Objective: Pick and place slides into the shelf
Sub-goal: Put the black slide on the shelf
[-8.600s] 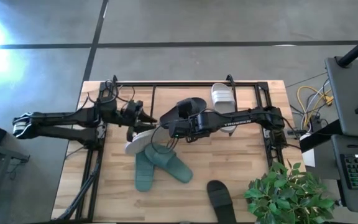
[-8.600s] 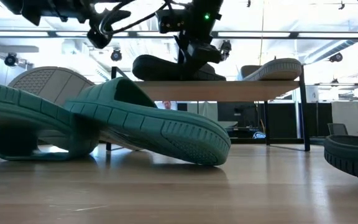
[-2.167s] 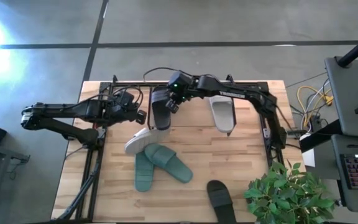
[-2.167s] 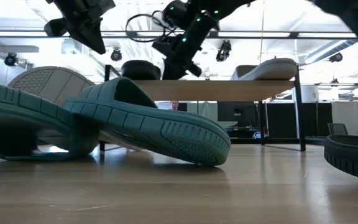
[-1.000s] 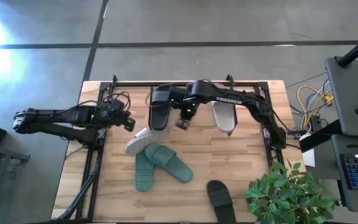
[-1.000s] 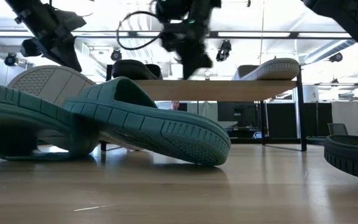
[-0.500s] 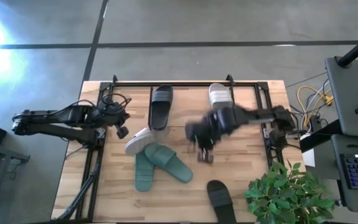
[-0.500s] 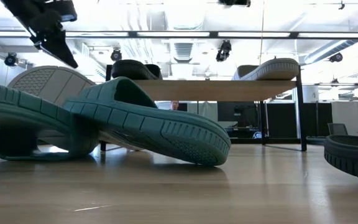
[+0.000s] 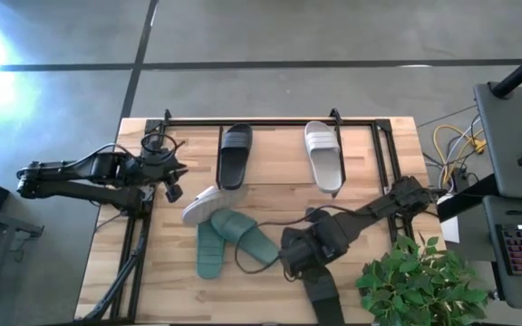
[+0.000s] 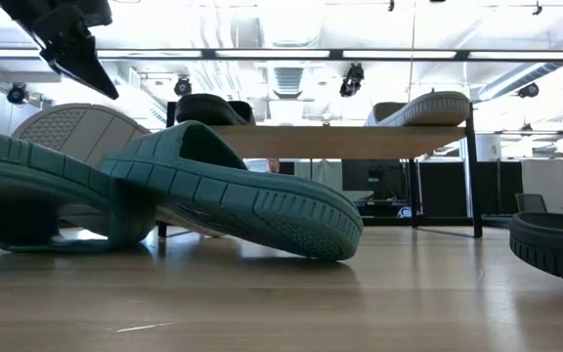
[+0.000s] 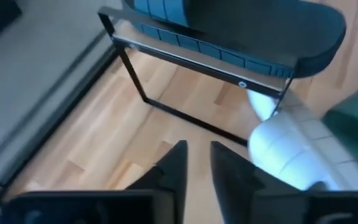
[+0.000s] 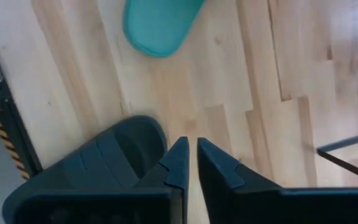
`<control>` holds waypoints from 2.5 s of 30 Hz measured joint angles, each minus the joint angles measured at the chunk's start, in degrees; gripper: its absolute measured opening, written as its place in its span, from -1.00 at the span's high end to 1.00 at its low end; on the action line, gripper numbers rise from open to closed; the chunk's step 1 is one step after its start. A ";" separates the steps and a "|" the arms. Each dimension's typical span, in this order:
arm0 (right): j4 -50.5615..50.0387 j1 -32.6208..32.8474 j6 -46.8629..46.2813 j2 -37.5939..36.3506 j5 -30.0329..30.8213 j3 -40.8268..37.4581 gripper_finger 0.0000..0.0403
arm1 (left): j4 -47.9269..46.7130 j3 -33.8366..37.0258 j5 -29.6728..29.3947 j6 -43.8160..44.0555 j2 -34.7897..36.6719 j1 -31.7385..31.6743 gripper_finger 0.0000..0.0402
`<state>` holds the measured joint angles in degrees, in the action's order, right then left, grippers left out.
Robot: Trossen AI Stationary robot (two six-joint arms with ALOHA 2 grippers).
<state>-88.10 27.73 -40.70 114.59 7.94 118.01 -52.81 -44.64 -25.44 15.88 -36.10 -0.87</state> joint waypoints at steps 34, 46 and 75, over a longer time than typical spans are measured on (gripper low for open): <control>28.75 17.83 6.71 0.04 -0.98 -25.07 -0.01 | -0.29 0.02 11.09 -0.11 -7.52 0.03 -0.09; 32.22 17.75 6.86 0.04 2.77 -27.78 -0.01 | -0.17 0.04 9.86 -1.32 -7.21 0.03 -0.09; 18.30 2.09 17.99 -4.62 43.52 -14.23 0.93 | -0.17 -0.03 9.77 -1.51 -7.42 0.03 -0.09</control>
<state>-69.81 29.82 -22.72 109.97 51.47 103.78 -52.97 -44.68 -15.67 14.37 -43.51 -0.84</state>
